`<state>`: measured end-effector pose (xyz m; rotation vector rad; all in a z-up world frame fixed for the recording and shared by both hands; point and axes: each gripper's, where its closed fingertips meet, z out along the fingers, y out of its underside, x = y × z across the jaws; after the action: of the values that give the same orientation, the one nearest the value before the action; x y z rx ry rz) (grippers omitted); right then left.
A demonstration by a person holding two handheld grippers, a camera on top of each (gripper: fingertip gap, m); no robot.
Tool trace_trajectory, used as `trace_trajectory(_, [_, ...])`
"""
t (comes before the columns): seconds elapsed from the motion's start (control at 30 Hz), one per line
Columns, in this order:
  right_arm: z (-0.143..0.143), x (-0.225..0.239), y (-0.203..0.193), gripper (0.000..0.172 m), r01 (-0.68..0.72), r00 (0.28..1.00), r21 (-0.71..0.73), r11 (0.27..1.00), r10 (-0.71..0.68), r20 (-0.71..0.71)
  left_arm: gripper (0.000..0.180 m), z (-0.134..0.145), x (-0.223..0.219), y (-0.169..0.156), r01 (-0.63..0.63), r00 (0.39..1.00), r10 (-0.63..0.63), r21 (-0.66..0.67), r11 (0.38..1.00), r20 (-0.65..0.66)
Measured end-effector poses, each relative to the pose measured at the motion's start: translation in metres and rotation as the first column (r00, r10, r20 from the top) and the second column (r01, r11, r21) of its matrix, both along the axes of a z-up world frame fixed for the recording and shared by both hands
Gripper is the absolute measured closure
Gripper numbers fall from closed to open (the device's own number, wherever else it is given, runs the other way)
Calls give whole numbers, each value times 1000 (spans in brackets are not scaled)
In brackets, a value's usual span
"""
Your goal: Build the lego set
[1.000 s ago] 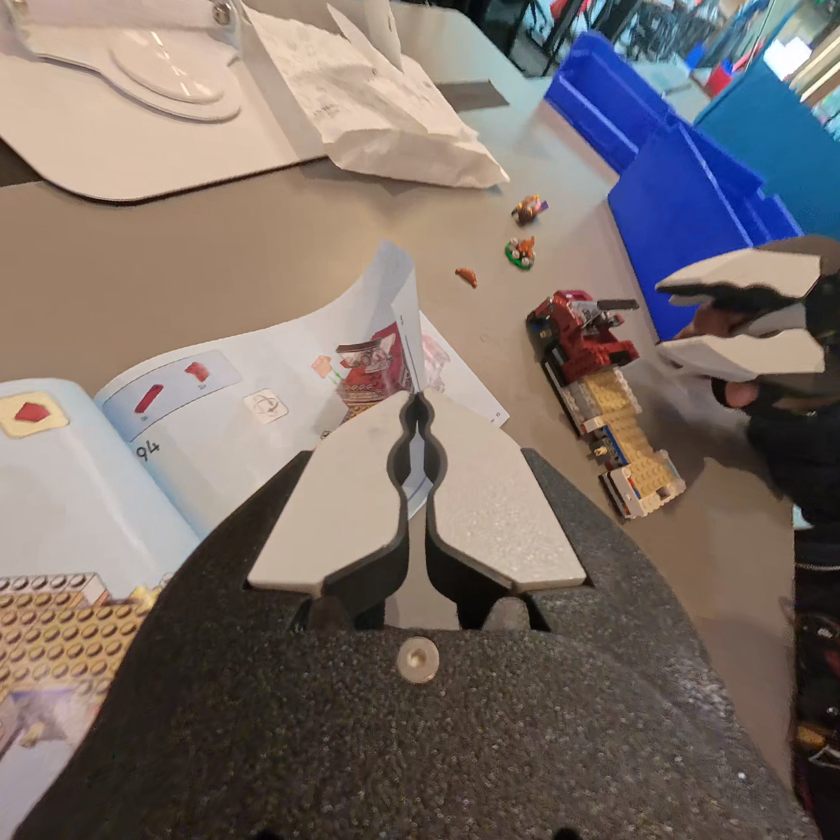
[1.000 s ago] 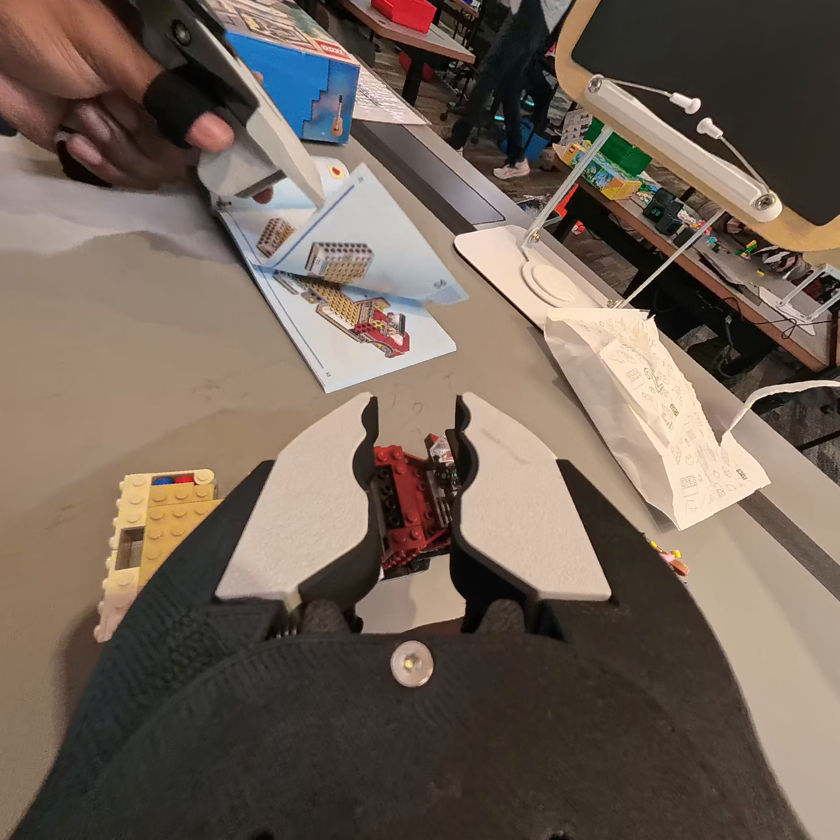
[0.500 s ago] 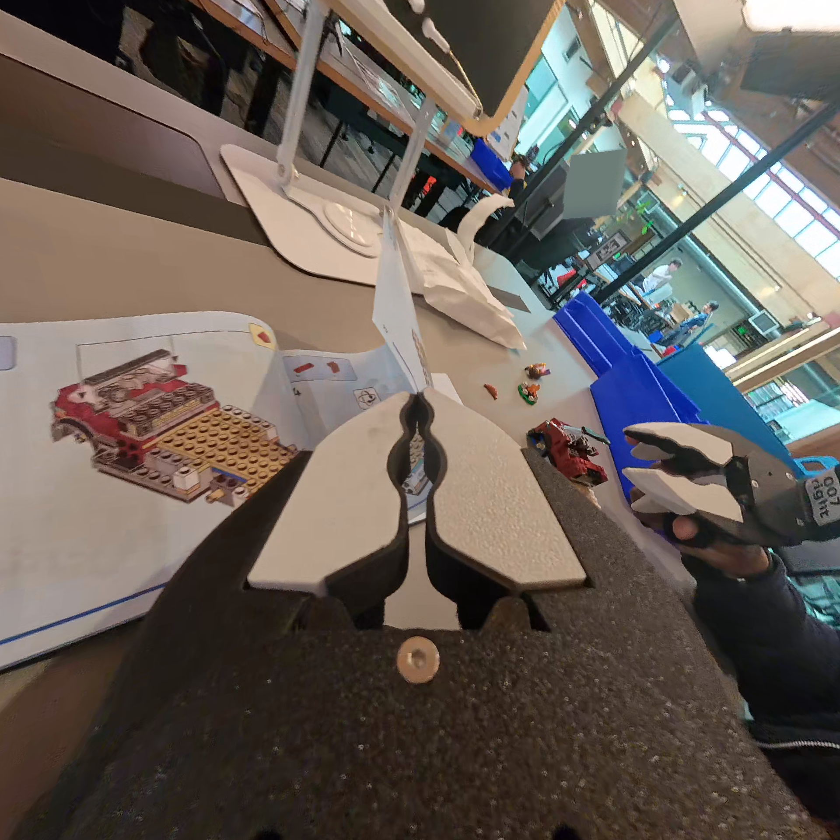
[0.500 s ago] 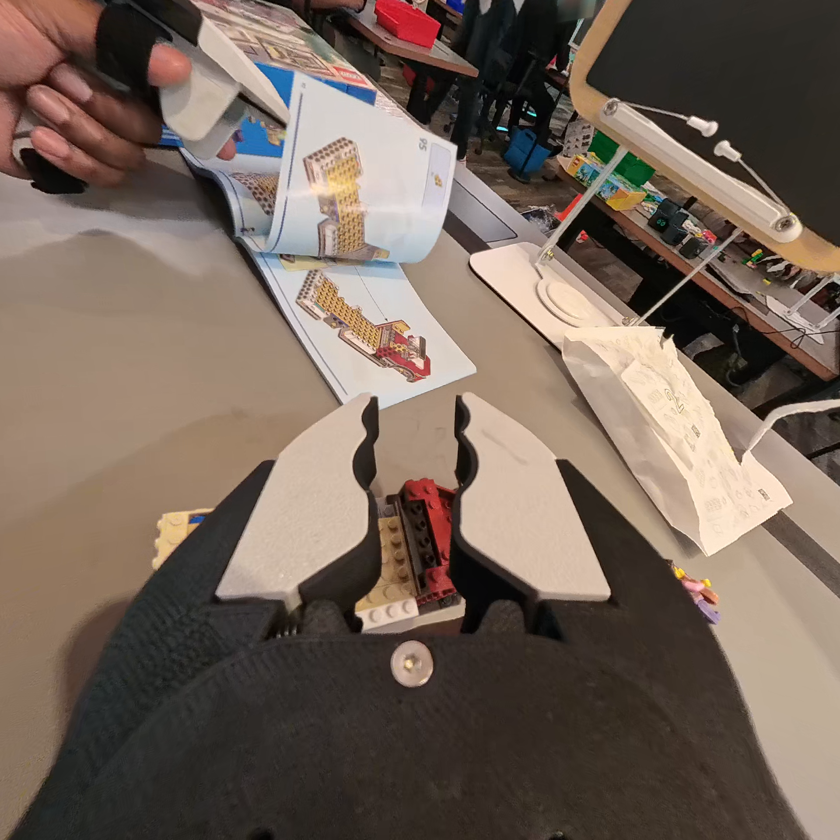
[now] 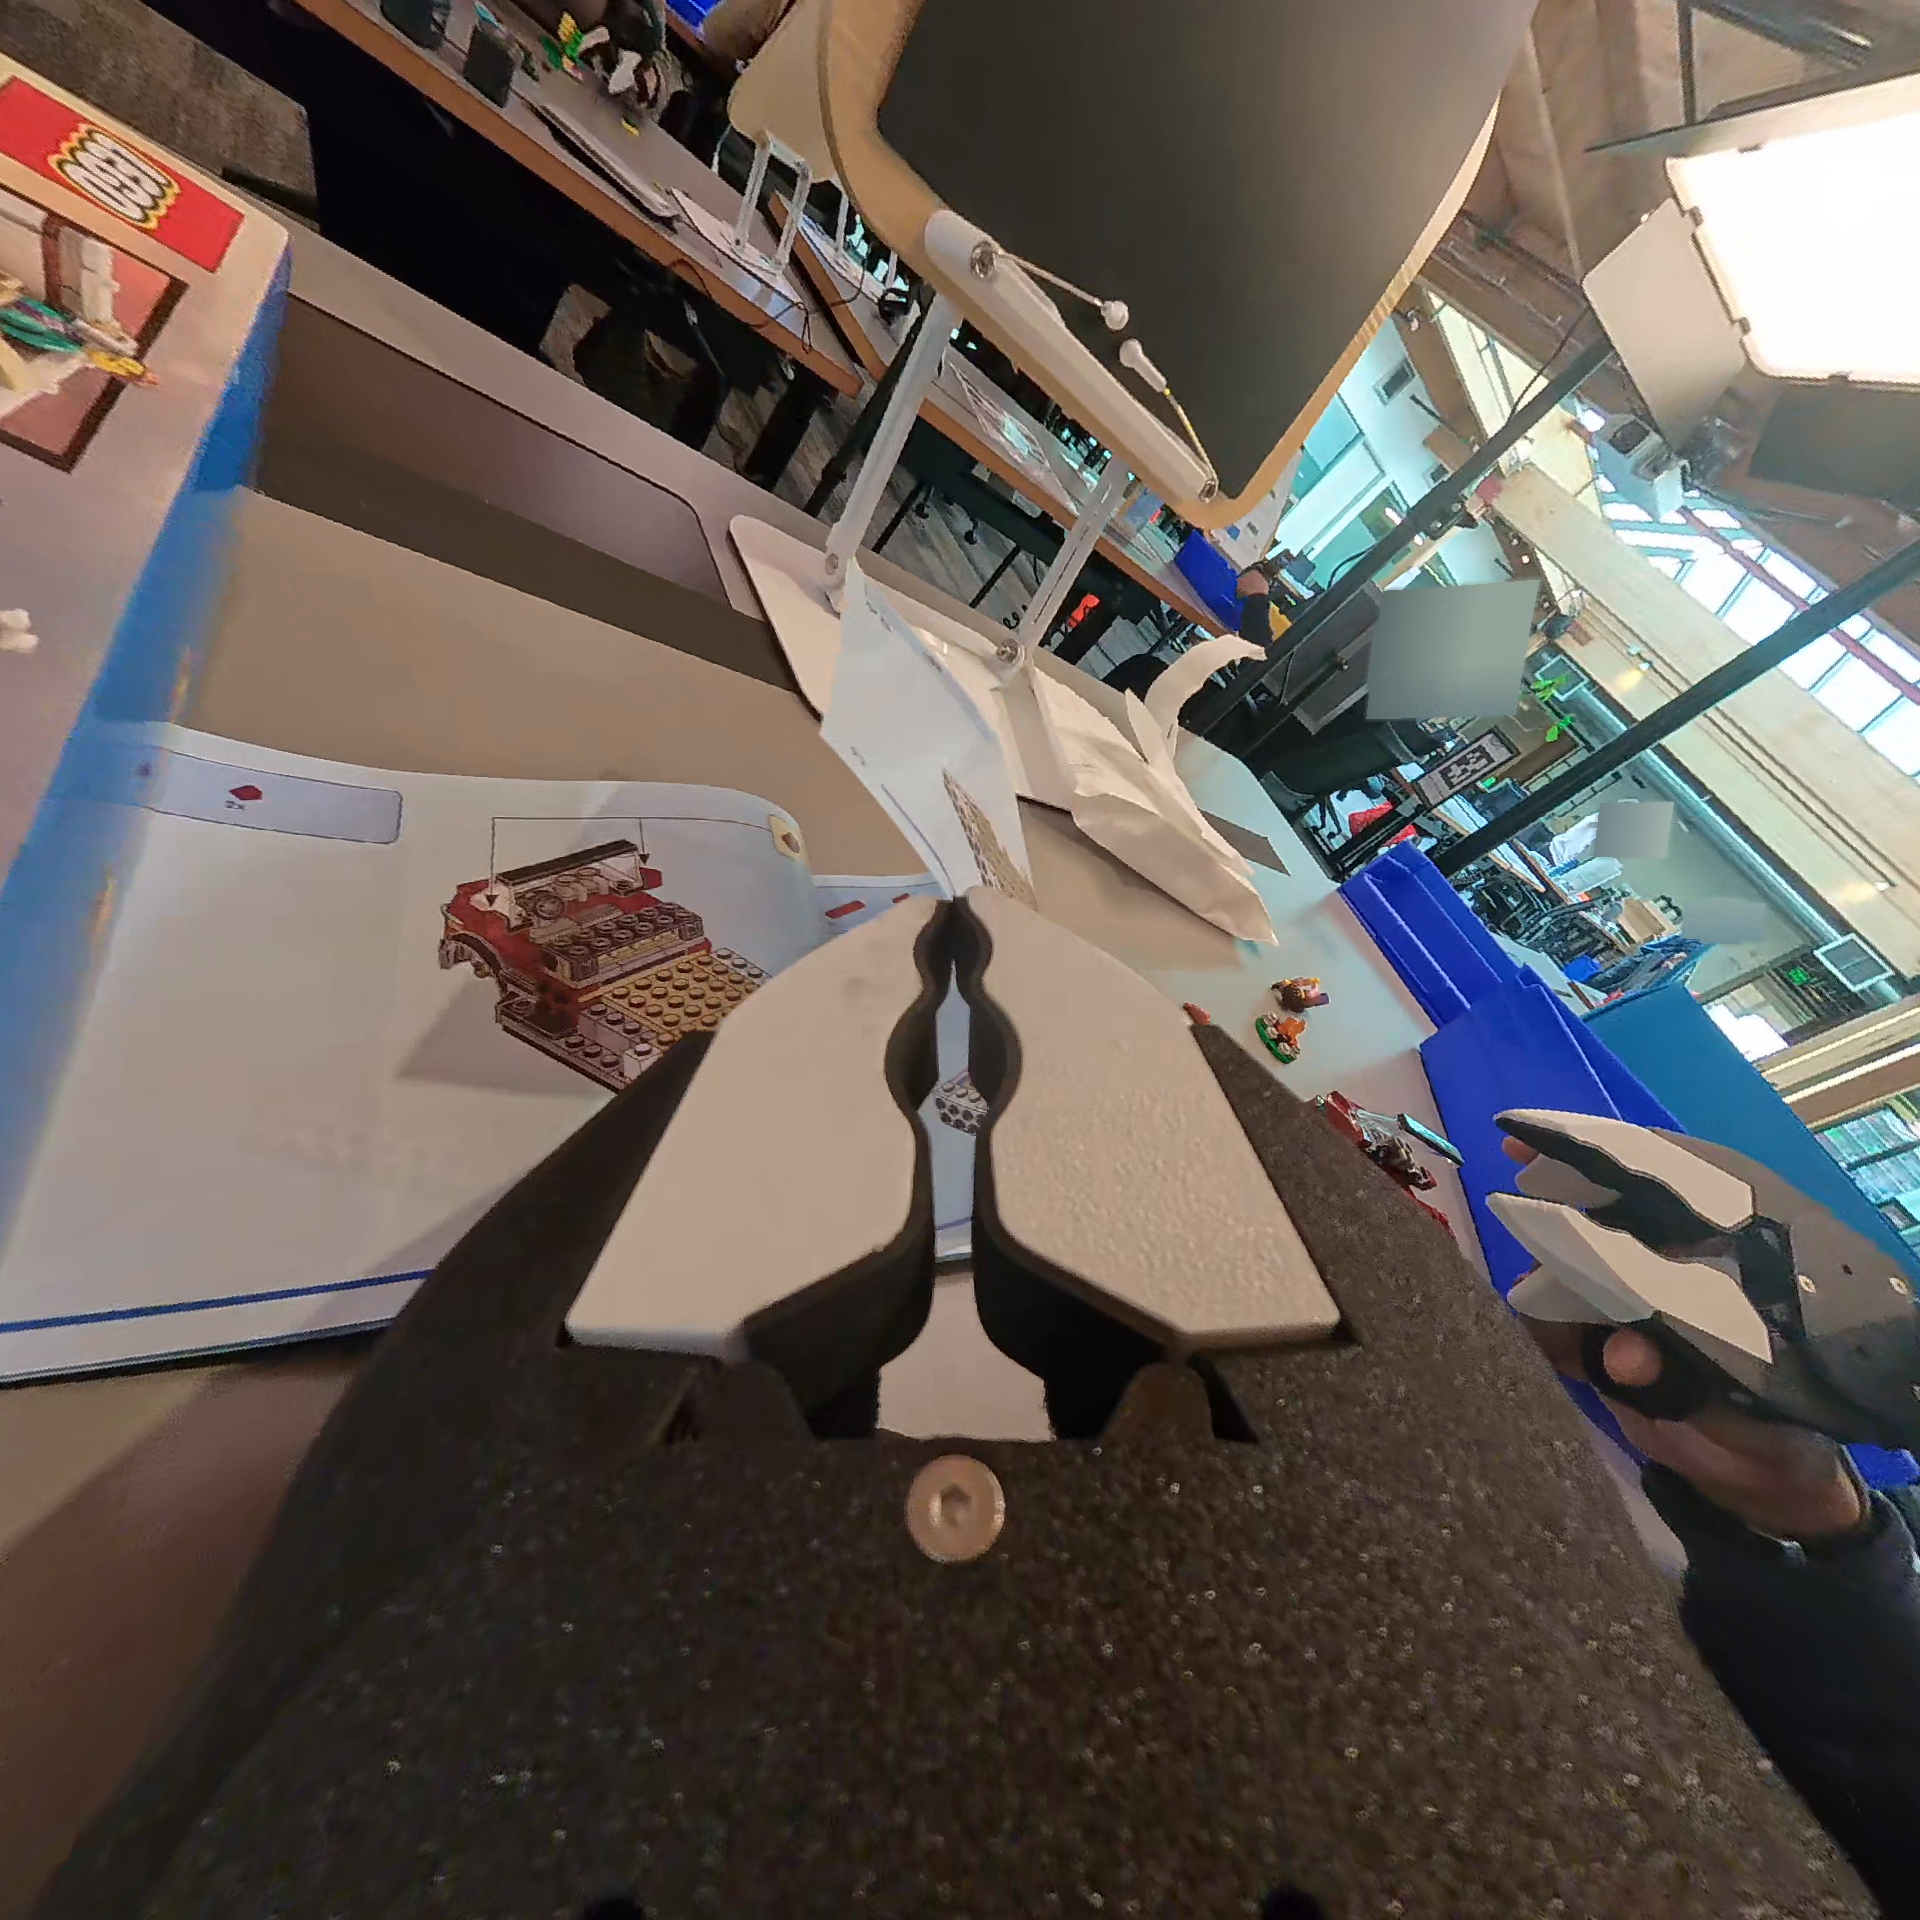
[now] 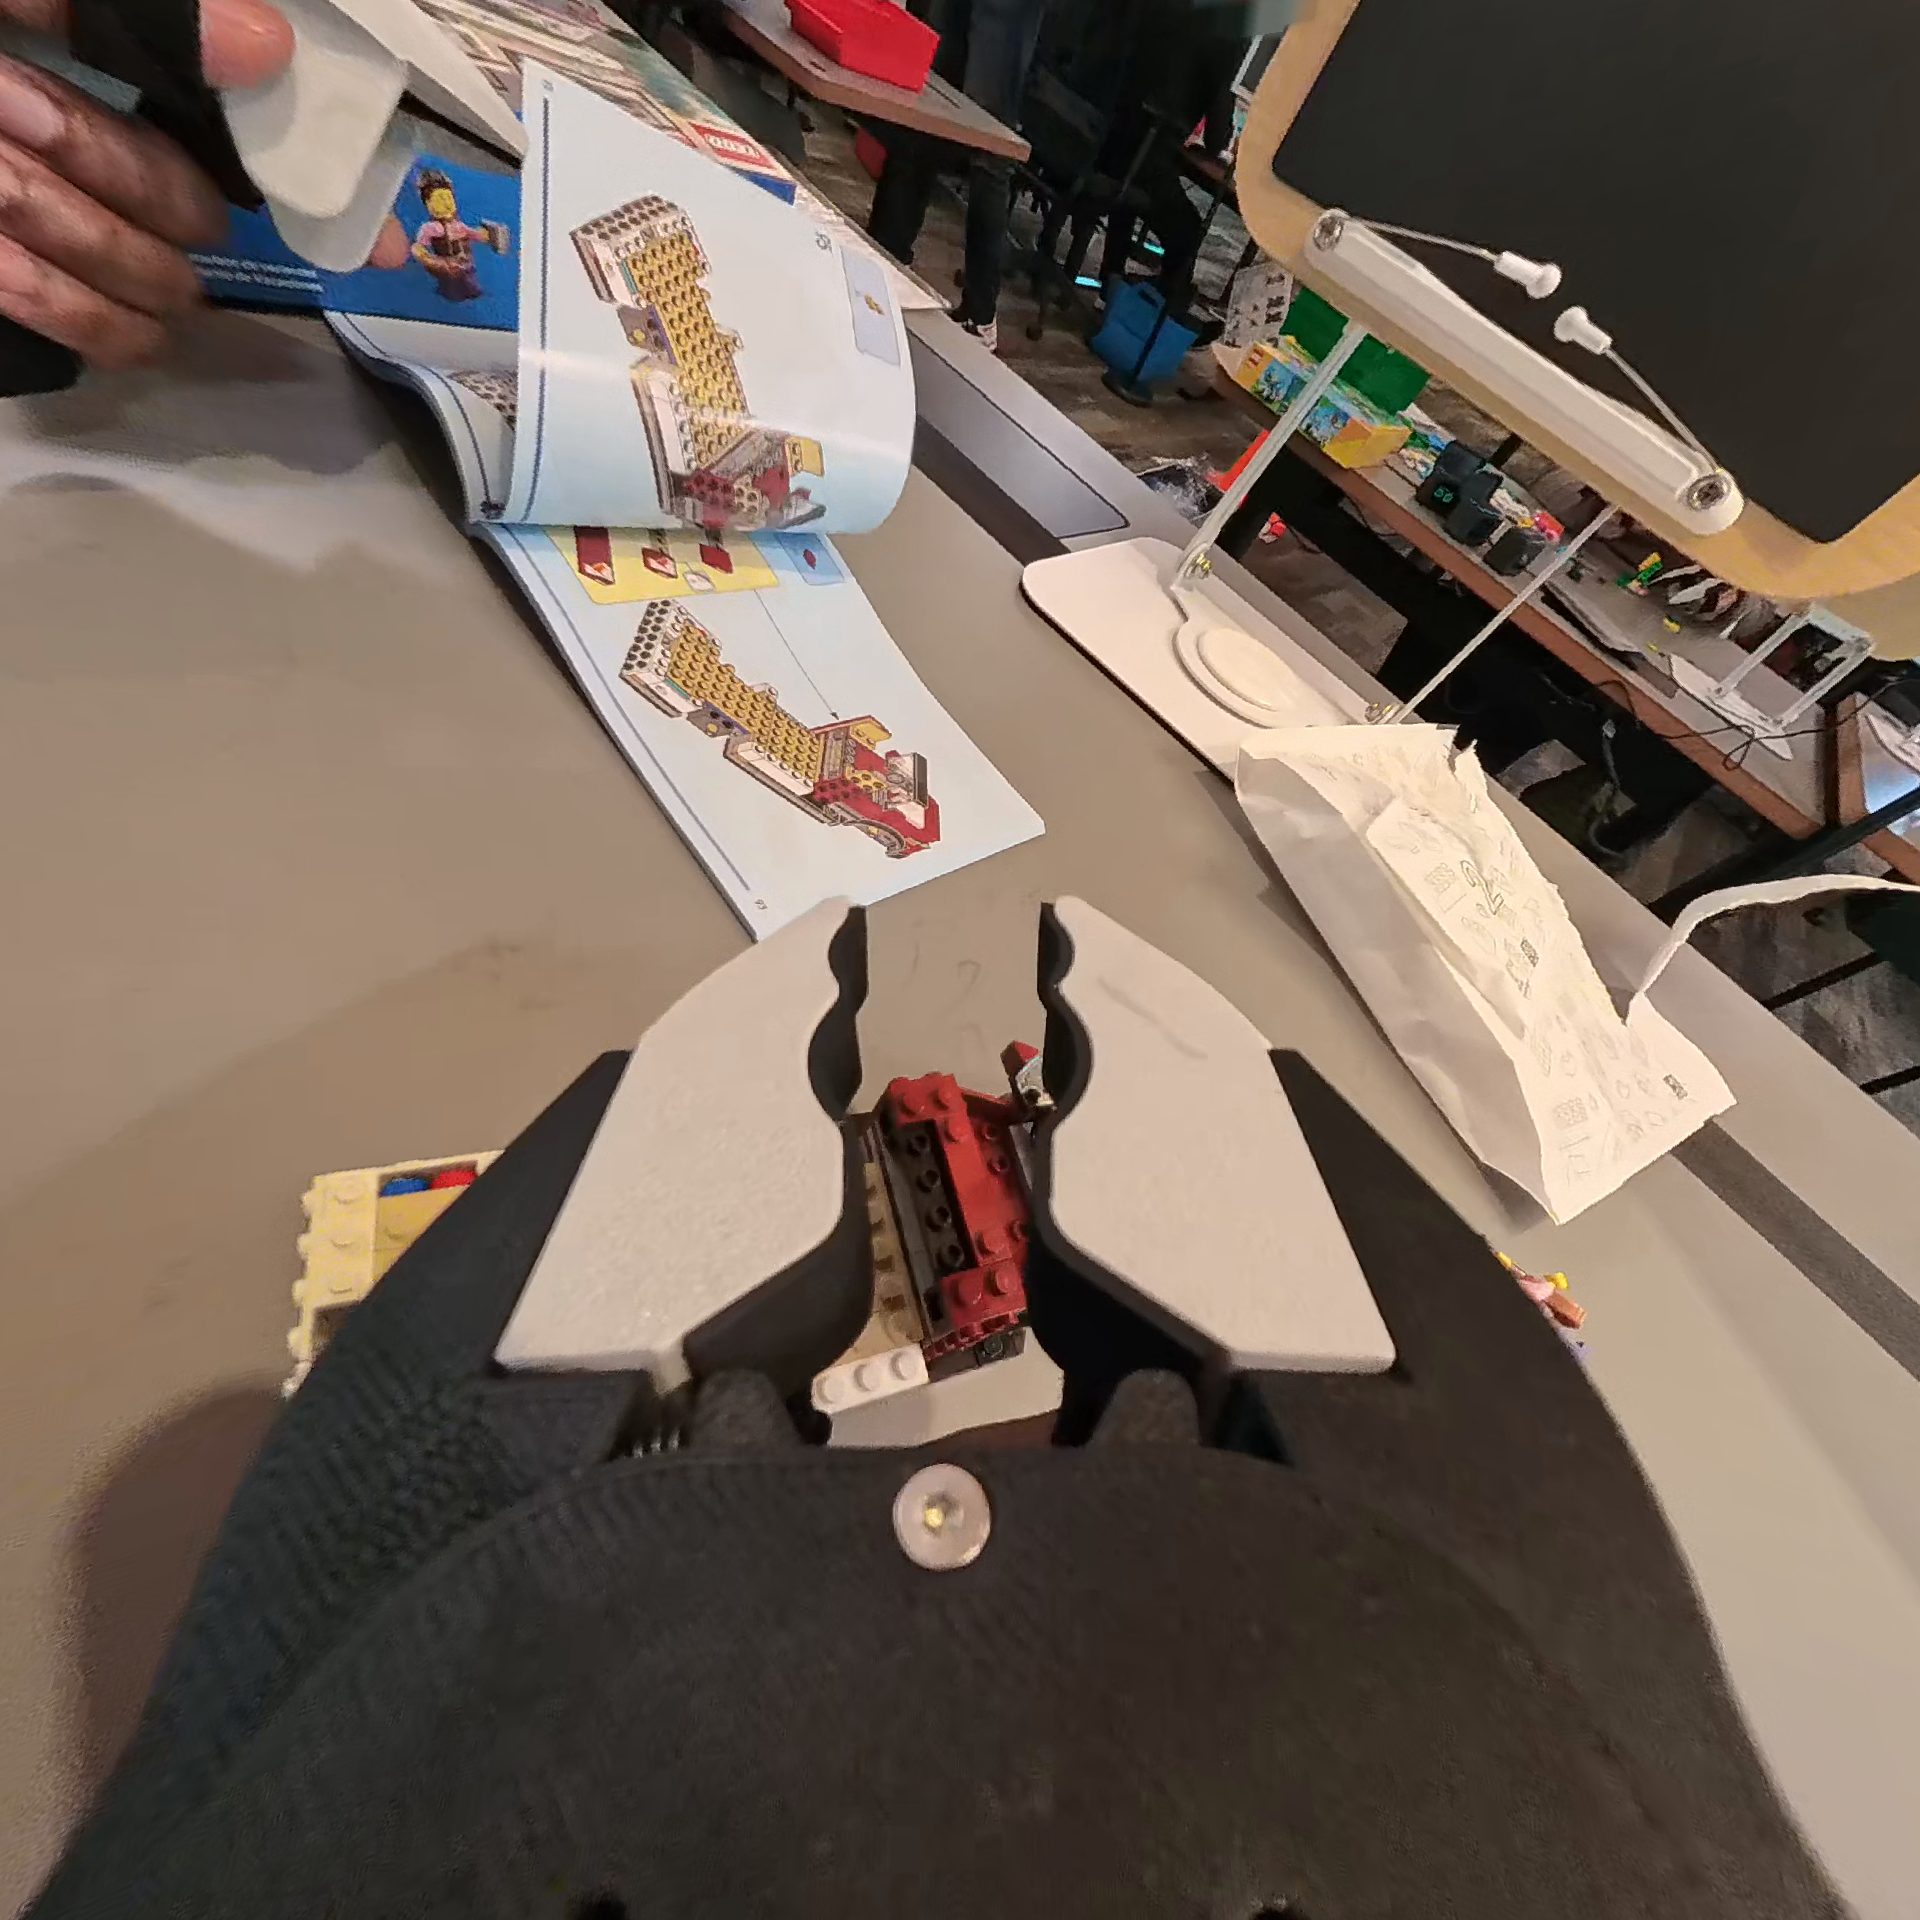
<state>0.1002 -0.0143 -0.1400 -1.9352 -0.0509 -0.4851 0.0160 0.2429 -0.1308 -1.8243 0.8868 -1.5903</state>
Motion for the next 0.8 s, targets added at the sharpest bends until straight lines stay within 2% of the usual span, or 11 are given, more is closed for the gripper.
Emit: trace_trajectory(0.8, [-11,2,-5,141,2,1000,-35,999,-2,3,180,6,-17,29,-148,989,148,8,989,30])
